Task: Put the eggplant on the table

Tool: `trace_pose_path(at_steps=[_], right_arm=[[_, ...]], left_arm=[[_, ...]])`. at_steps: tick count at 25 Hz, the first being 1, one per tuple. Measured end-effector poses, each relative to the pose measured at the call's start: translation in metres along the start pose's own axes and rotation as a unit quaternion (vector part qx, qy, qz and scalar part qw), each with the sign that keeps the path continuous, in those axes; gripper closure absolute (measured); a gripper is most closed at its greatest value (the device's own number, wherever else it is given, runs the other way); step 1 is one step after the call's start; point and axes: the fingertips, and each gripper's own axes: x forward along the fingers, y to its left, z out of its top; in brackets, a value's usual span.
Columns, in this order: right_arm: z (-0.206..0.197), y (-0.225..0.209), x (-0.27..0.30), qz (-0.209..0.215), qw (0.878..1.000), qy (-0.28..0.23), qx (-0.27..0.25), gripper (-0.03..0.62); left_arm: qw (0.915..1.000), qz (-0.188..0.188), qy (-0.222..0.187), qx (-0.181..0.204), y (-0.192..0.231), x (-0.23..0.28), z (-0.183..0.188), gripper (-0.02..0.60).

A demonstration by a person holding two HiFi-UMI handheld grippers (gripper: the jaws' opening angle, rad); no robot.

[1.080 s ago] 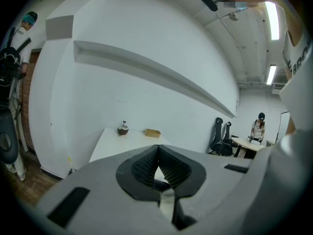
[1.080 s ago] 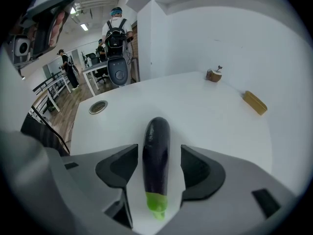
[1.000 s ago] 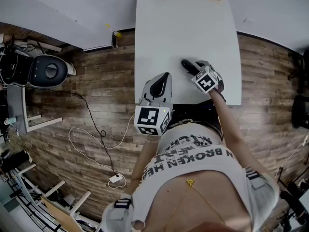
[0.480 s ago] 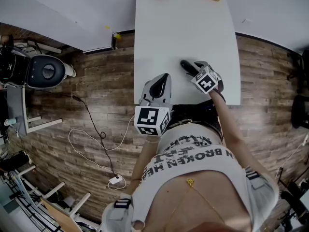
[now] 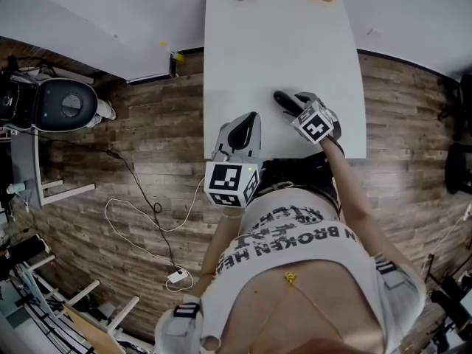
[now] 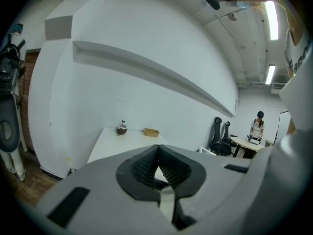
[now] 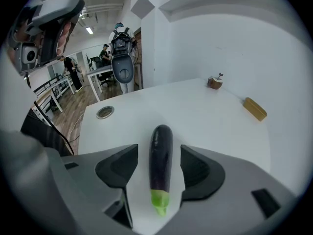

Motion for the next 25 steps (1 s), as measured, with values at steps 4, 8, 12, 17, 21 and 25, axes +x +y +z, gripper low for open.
trace_pose_path(at_steps=[4, 8, 12, 17, 21, 25], right_arm=[[0.007, -0.001, -0.009, -0.003, 1.000, -0.009, -0.007, 0.347], [0.014, 0.001, -0.023, 0.001, 1.000, -0.019, -0.010, 0.348], [0.024, 0.003, -0.042, -0.007, 0.999, -0.037, -0.019, 0.432], [0.040, 0.005, -0.070, -0.027, 0.996, -0.082, -0.005, 0.557], [0.048, 0.010, -0.090, -0.039, 0.993, -0.112, 0.009, 0.582], [0.056, 0.013, -0.107, -0.044, 0.990, -0.135, 0.022, 0.585]], left_arm=[[1.0000, -0.002, 0.002, 0.002, -0.002, 0.000, -0.001, 0.583], [1.0000, -0.006, 0.004, 0.004, -0.006, 0.000, -0.002, 0.583], [0.9999, -0.008, 0.005, 0.008, -0.009, 0.000, -0.003, 0.583], [0.9998, -0.013, 0.006, 0.011, -0.013, 0.000, -0.003, 0.583], [0.9997, -0.021, 0.005, 0.013, -0.017, 0.001, -0.004, 0.583], [0.9995, -0.029, 0.004, 0.012, -0.019, 0.004, -0.003, 0.583]])
